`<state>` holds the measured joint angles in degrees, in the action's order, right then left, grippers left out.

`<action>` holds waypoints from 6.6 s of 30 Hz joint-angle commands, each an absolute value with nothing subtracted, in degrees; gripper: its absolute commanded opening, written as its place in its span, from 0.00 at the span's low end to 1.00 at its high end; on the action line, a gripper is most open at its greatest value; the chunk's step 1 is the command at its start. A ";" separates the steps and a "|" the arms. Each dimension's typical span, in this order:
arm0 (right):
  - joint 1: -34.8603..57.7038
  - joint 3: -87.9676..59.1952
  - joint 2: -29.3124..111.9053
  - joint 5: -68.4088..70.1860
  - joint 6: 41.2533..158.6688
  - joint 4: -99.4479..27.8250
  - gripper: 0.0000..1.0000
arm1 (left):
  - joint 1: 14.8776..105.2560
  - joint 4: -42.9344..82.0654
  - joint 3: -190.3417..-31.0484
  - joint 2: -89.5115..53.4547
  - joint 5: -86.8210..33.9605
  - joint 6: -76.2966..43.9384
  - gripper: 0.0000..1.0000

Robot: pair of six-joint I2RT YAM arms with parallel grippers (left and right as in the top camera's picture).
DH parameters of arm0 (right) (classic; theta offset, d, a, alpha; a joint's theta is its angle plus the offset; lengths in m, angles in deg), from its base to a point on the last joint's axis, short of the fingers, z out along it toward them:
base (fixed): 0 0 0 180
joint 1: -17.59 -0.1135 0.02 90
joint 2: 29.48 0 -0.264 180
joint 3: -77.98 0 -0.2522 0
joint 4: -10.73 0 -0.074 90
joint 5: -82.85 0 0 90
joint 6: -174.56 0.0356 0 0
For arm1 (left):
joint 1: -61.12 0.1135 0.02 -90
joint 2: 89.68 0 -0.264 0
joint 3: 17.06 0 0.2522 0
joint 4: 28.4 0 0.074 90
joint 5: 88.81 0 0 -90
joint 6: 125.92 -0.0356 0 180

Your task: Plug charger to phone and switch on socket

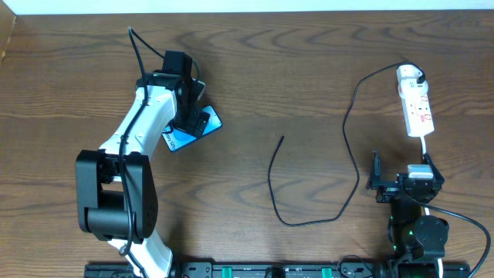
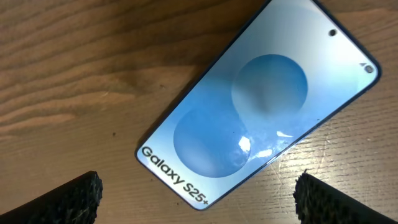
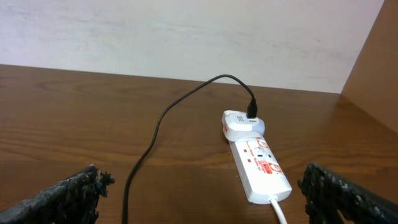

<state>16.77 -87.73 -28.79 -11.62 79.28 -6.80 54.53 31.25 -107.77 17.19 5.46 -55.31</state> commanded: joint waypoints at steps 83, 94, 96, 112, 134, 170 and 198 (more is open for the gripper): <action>16.90 -87.95 -29.09 -11.47 78.50 -6.88 0.99 | 55.75 29.02 -110.26 28.17 -2.74 -96.78 0.98; 16.90 -87.95 -29.09 -11.47 78.50 -6.88 0.99 | 55.75 31.99 -110.35 30.13 -2.85 -96.69 0.99; 16.90 -87.95 -29.09 -11.47 78.50 -6.88 0.99 | 55.73 32.89 -110.35 30.13 -3.17 -96.69 0.99; 16.90 -87.95 -29.09 -11.47 78.50 -6.88 0.99 | 55.68 36.25 -110.35 30.13 -9.14 -92.95 0.82; 16.90 -87.95 -29.09 -11.47 78.50 -6.88 0.99 | 55.68 36.30 -110.35 30.13 -8.90 -94.02 0.89; 16.90 -87.95 -29.09 -11.47 78.50 -6.88 0.99 | 55.68 35.95 -110.17 30.13 -3.09 -97.85 0.98; 16.90 -87.95 -29.09 -11.47 78.50 -6.88 0.99 | 55.68 33.74 -108.60 30.16 -2.21 -97.83 0.98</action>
